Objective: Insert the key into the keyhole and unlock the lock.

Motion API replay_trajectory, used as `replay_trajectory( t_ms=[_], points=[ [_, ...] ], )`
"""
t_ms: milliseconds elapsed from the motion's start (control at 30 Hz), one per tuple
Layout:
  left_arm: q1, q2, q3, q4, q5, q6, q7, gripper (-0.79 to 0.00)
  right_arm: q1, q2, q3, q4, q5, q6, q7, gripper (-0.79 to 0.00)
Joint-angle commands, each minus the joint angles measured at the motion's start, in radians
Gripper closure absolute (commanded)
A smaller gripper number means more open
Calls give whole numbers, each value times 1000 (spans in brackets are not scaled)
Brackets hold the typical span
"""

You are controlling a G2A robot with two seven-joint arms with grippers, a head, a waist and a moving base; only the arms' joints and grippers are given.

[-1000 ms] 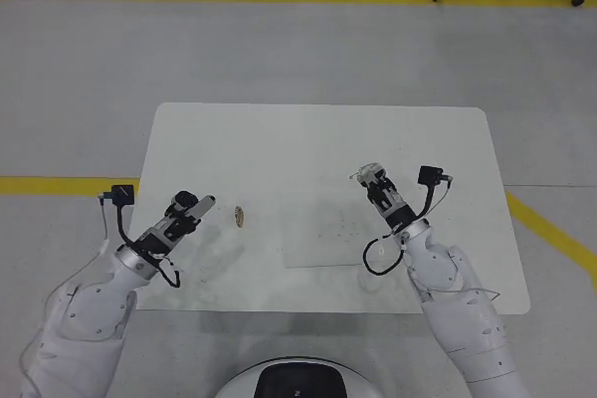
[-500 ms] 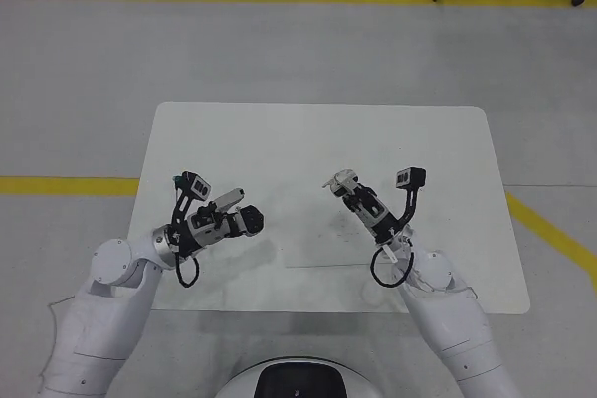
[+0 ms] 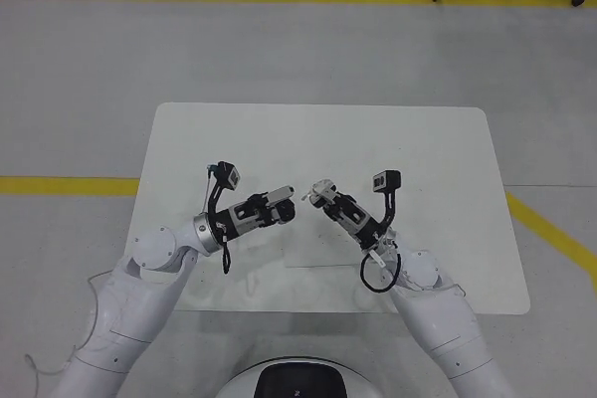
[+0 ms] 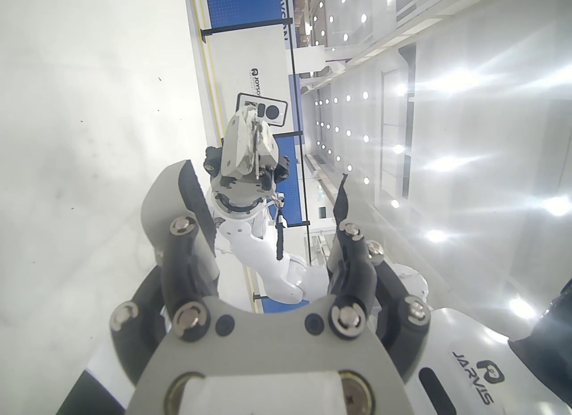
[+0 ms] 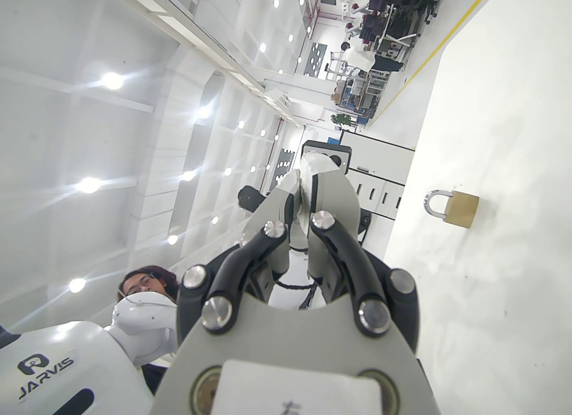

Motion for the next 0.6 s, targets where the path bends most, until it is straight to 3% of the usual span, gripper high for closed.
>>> replay_trajectory(
  t_ms=[0, 167, 433, 567],
  points=[
    [-3, -1, 11, -3, 13, 0, 7, -536, 4, -2, -11, 2, -10, 2, -2, 0],
    [-4, -4, 30, -4, 33, -8, 24, -462, 10, -7, -27, 11, -32, 7, -8, 0],
    [3, -6, 43, -2, 111, -42, 100, -249, 2, -6, -12, 6, -49, 5, -4, 0],
    [9, -5, 32, -7, 117, -47, 109, -191, -3, -4, -4, 3, -49, 7, 4, 0]
  ],
)
